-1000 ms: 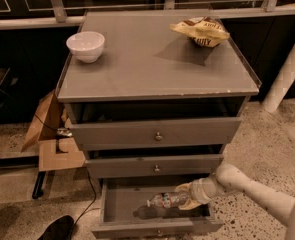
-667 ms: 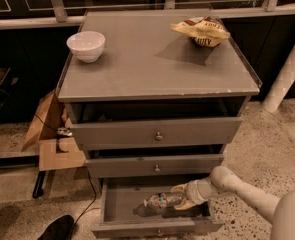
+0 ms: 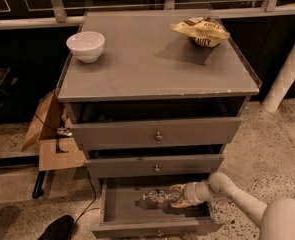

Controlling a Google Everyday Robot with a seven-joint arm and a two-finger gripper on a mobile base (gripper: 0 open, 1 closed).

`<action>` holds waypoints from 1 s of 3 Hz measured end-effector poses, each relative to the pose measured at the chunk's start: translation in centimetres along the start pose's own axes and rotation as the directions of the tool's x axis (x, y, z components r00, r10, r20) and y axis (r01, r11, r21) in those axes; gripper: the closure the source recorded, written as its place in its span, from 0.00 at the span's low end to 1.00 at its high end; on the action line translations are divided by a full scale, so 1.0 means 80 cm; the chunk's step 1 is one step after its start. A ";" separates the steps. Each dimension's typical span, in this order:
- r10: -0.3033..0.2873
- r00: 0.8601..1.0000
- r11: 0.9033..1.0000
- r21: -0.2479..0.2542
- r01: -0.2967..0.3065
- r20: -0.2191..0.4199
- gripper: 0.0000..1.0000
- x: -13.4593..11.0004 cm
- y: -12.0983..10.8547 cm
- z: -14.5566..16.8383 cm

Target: Place water bottle into bottom drawer

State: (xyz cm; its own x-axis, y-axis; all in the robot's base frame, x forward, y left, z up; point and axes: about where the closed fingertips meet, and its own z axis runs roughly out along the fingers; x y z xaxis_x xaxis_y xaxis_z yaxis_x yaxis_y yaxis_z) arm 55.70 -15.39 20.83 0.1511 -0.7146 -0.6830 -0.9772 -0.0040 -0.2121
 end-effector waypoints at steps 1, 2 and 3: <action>0.031 0.999 0.999 0.038 -0.031 -0.007 1.00 0.019 -0.005 0.019; 0.050 0.999 0.998 0.031 -0.050 -0.011 1.00 0.031 -0.004 0.034; 0.076 0.997 0.997 -0.012 -0.076 -0.004 1.00 0.040 0.005 0.058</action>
Offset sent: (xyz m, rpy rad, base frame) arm 0.0166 -0.0017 -0.0497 -0.0067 0.0281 -0.0761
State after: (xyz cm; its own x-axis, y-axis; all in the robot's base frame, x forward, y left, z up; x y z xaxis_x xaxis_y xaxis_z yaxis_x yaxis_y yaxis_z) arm 56.45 -14.48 15.30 0.0758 -0.7160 -0.6940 -0.9876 0.0418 -0.1510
